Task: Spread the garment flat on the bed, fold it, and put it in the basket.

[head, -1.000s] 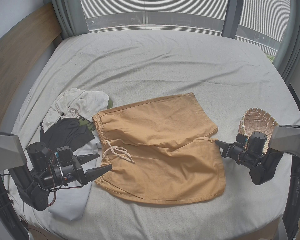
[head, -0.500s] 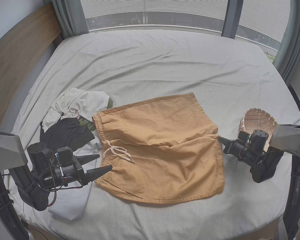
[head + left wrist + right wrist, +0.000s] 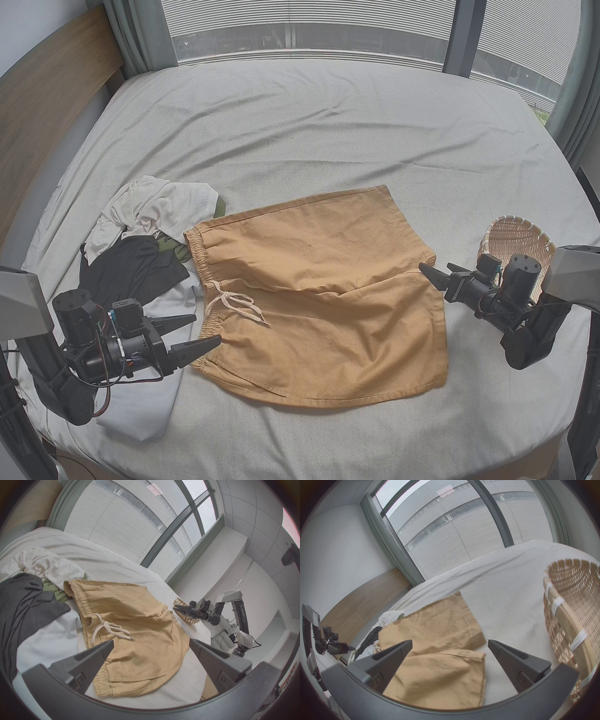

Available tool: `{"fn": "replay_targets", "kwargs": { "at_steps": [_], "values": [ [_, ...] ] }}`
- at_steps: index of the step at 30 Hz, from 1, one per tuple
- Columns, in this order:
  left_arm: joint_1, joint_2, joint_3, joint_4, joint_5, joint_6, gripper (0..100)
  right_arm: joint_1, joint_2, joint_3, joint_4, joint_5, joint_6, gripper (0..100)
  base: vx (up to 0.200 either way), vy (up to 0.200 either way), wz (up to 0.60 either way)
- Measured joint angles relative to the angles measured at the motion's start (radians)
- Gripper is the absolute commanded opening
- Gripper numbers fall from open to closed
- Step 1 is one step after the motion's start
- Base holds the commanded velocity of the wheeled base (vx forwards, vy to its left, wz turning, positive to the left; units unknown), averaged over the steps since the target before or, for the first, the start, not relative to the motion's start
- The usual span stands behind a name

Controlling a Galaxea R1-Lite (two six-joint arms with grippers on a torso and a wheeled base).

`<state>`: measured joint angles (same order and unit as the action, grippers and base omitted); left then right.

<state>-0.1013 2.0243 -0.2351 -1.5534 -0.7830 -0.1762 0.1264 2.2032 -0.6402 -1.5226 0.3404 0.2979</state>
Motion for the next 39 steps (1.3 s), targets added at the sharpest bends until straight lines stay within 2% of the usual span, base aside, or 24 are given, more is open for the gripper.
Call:
{"fn": "replay_targets", "kwargs": {
  "at_steps": [10, 16, 27, 39],
  "values": [
    [0.06, -0.006, 0.152, 0.0, 0.006, 0.0, 100, 0.021, -0.159, 0.191, -0.012, 0.02, 0.025, 100, 0.0, 0.0, 0.0],
    [0.073, 0.025, 0.201, 0.0, 0.065, 0.0, 100, 0.021, -0.197, 0.235, -0.016, 0.031, 0.031, 100, 0.0, 0.0, 0.0],
    [0.055, 0.135, 0.166, 0.0, 0.154, -0.005, 100, 0.029, -0.207, 0.228, -0.016, 0.033, 0.031, 100, 0.0, 0.0, 0.0],
    [0.053, 0.213, 0.067, 0.0, 0.163, -0.012, 100, 0.02, -0.209, 0.224, -0.016, 0.034, 0.031, 100, 0.0, 0.0, 0.0]
  ]
}}
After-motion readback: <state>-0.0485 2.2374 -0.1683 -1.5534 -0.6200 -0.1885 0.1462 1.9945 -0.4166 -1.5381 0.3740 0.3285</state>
